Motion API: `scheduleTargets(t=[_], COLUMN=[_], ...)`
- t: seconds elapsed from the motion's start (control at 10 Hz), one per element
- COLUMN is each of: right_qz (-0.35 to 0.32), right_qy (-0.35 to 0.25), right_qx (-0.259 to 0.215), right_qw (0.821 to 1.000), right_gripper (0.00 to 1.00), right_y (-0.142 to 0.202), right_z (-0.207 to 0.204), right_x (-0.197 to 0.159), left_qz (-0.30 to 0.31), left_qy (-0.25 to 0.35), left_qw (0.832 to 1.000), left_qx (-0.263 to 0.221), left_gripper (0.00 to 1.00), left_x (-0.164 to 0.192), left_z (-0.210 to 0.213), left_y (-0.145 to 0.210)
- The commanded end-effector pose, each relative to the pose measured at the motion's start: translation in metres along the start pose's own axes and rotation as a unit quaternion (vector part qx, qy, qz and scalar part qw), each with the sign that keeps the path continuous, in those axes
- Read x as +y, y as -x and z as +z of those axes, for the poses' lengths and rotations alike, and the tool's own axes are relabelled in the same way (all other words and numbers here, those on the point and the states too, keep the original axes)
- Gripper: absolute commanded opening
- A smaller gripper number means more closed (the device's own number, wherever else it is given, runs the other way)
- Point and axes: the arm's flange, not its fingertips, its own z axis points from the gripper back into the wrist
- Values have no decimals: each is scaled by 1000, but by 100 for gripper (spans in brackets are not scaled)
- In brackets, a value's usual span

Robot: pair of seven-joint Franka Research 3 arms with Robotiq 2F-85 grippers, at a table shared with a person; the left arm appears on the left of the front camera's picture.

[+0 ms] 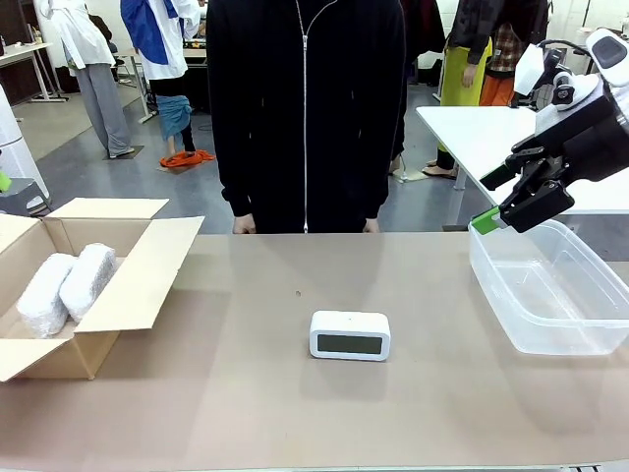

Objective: Separate and place wrapped and unwrapped clocks.
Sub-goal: Pick up the Digital clock indicated by the person.

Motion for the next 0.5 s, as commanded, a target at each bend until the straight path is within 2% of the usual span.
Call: scheduleTargets(t=[0.0,0.4], right_qz=[-7,-7], right_qy=[-11,-11], right_qx=[-9,-9], right_qw=[1000,1000], right_gripper=[100,100], right_y=[0,0], right_z=[-2,-2], right_x=[0,0], left_qz=[-4,0], left_qy=[-6,0], left_qw=[1000,1000], left_qx=[-1,0], left_gripper=[100,100], left_x=[0,0], left_z=[2,0], left_y=[1,0])
